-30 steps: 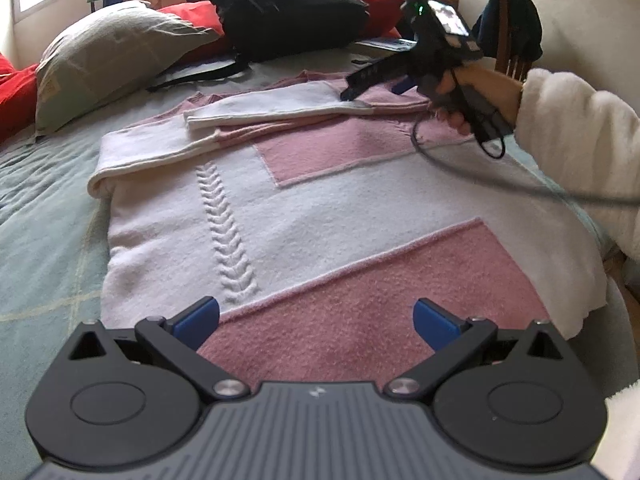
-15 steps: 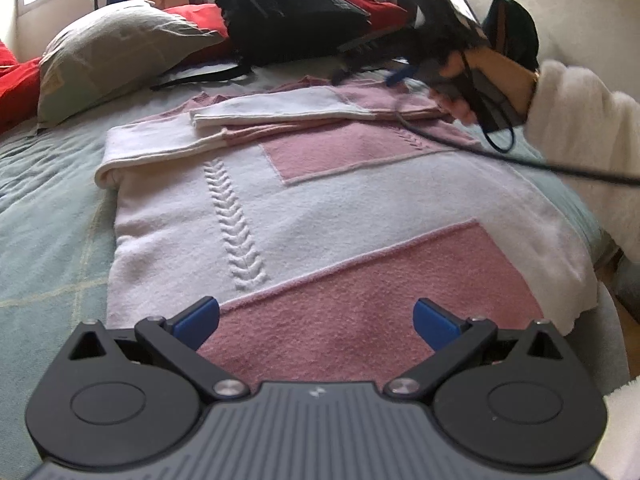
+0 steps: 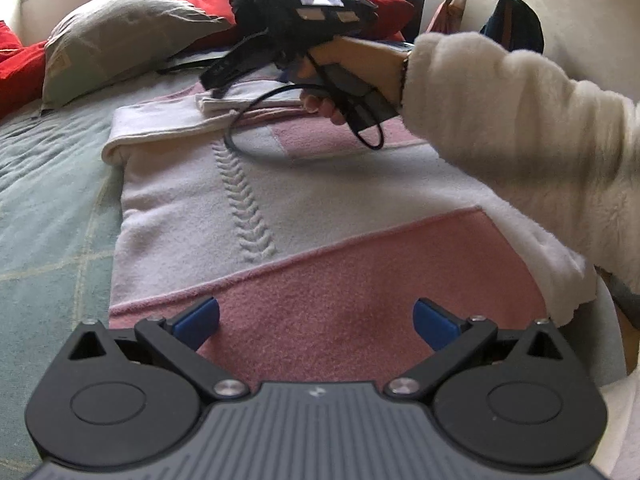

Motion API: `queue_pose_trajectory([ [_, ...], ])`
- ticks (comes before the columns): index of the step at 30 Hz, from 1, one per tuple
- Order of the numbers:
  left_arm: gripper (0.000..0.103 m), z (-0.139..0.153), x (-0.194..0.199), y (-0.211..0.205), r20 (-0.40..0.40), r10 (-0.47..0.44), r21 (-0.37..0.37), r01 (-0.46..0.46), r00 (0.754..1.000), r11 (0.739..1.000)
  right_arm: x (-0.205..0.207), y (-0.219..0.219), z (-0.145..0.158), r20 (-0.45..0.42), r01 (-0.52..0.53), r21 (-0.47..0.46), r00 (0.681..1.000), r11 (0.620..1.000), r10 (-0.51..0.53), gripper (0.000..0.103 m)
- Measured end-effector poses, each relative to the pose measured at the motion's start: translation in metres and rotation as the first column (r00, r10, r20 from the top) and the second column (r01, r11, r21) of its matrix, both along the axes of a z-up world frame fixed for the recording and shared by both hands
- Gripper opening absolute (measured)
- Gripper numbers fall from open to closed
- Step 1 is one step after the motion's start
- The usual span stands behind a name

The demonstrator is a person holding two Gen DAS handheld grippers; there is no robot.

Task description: Fold clothes

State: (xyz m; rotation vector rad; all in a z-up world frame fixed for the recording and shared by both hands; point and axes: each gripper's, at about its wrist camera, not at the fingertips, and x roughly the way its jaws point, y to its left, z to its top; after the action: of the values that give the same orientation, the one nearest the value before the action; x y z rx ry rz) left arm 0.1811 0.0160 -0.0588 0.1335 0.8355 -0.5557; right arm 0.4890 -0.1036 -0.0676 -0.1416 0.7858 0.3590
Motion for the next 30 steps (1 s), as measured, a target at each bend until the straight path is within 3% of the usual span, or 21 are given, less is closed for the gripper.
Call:
queue_pose_trajectory([
  [3, 0.102, 0.001, 0.002, -0.001, 0.005, -0.006, -0.004, 0.006, 1.000, 1.000, -0.007, -0.010, 0.013, 0.002, -0.042, 0.020, 0.999, 0.999, 0.042, 0.103],
  [5, 0.102, 0.001, 0.003, -0.003, 0.006, -0.011, -0.010, 0.011, 1.000, 1.000, -0.013, -0.032, 0.024, 0.024, -0.010, 0.037, 1.000, 0.999, 0.009, 0.103],
  [10, 0.102, 0.001, 0.002, -0.008, 0.013, -0.021, -0.012, 0.021, 1.000, 1.000, -0.013, -0.091, 0.026, 0.000, 0.169, 0.055, 0.986, 0.984, -0.169, 0.103],
  [13, 0.102, 0.003, 0.001, -0.011, 0.018, -0.024, -0.014, 0.025, 1.000, 1.000, -0.014, -0.109, 0.010, -0.067, 0.219, 0.046, 0.974, 0.975, -0.216, 0.103],
  [16, 0.102, 0.006, -0.001, -0.014, 0.030, -0.015, -0.001, 0.015, 0.999, 1.000, -0.030, -0.106, 0.007, -0.089, 0.122, 0.069, 0.989, 0.990, -0.116, 0.103],
  [20, 0.102, 0.012, -0.007, -0.012, 0.042, 0.002, 0.014, -0.003, 0.999, 1.000, -0.072, -0.123, 0.032, -0.059, 0.013, 0.206, 0.998, 0.979, 0.000, 0.103],
  [24, 0.102, 0.017, -0.008, -0.014, 0.062, 0.004, 0.026, -0.005, 0.998, 1.000, -0.126, -0.157, 0.040, -0.048, 0.031, 0.222, 0.999, 0.975, -0.021, 0.103],
  [30, 0.102, 0.024, -0.009, -0.024, 0.100, -0.024, 0.034, 0.020, 0.995, 0.999, -0.203, -0.190, 0.027, -0.071, 0.048, 0.163, 0.997, 0.985, -0.036, 0.103],
])
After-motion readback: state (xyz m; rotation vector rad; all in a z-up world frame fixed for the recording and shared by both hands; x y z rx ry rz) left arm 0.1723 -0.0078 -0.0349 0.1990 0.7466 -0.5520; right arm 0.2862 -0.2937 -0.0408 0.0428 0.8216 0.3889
